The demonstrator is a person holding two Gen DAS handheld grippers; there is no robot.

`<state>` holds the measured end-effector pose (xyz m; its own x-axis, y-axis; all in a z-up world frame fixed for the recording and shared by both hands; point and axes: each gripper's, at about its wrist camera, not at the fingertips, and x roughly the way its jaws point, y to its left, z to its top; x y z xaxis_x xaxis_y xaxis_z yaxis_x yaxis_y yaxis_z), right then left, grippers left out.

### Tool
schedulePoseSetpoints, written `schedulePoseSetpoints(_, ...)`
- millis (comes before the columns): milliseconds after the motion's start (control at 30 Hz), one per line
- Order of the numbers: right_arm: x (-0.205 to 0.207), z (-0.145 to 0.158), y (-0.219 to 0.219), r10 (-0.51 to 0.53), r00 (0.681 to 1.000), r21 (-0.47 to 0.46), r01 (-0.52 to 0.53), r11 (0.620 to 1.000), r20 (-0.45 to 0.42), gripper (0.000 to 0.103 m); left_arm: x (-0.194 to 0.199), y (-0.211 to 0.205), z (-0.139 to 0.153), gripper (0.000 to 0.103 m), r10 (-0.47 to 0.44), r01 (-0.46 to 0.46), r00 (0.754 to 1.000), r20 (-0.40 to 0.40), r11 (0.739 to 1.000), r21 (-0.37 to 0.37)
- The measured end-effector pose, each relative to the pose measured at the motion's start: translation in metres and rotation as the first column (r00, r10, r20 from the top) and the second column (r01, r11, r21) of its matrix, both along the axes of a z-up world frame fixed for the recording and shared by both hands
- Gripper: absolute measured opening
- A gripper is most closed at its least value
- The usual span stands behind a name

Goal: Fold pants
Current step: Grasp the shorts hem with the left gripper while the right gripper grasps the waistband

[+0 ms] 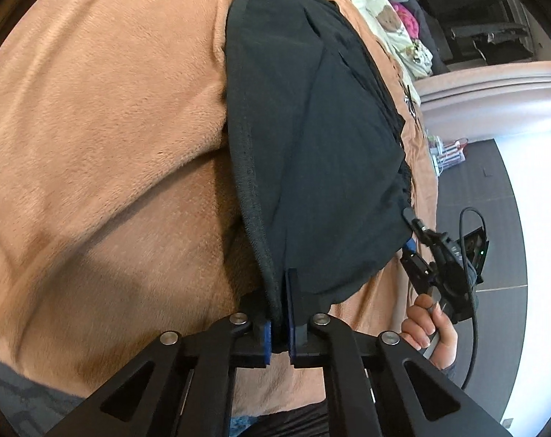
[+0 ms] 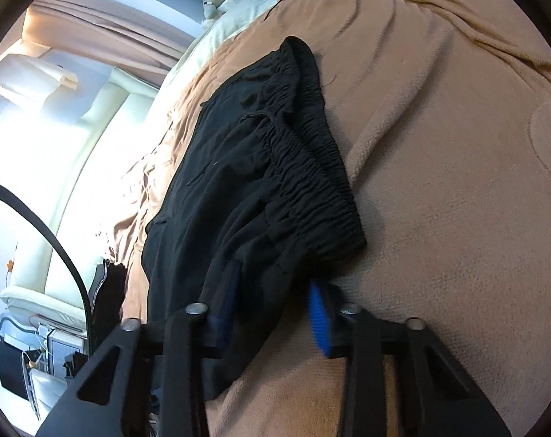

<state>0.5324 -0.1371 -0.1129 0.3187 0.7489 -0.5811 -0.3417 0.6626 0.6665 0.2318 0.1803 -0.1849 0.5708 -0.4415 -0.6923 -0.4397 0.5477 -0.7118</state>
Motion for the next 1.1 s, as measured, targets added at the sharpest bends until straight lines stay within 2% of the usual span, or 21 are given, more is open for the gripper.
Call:
schedulePoseSetpoints(133,-0.005,0.010,-0.002,0.008,0.999,0.010,-0.008,1.000,0.042,0.008,0.007,-0.003,0.012,0.003,0.008,-0.009,1.000,0.025,1.000,0.021)
schedulePoseSetpoints(433,-0.013,0.027,-0.002,0.004,0.994,0.043,-0.009,0.999,0.109,0.007,0.015,0.008,0.059,0.002,0.021,-0.031,0.991,0.134,0.997,0.073)
schedulePoseSetpoints(800,-0.003,0.045,0.007,-0.009,0.987,0.055,0.000,0.998,0.158,0.007,0.061,0.028,0.118,0.002,0.003,-0.043,0.970,0.244,0.986,0.161)
schedulePoseSetpoints(1100,0.010,0.067,0.024,-0.017,0.981,0.029,0.011,1.000,0.191,0.007,0.108,0.042,0.147,0.002,-0.026,-0.042,0.962,0.271,0.968,0.246)
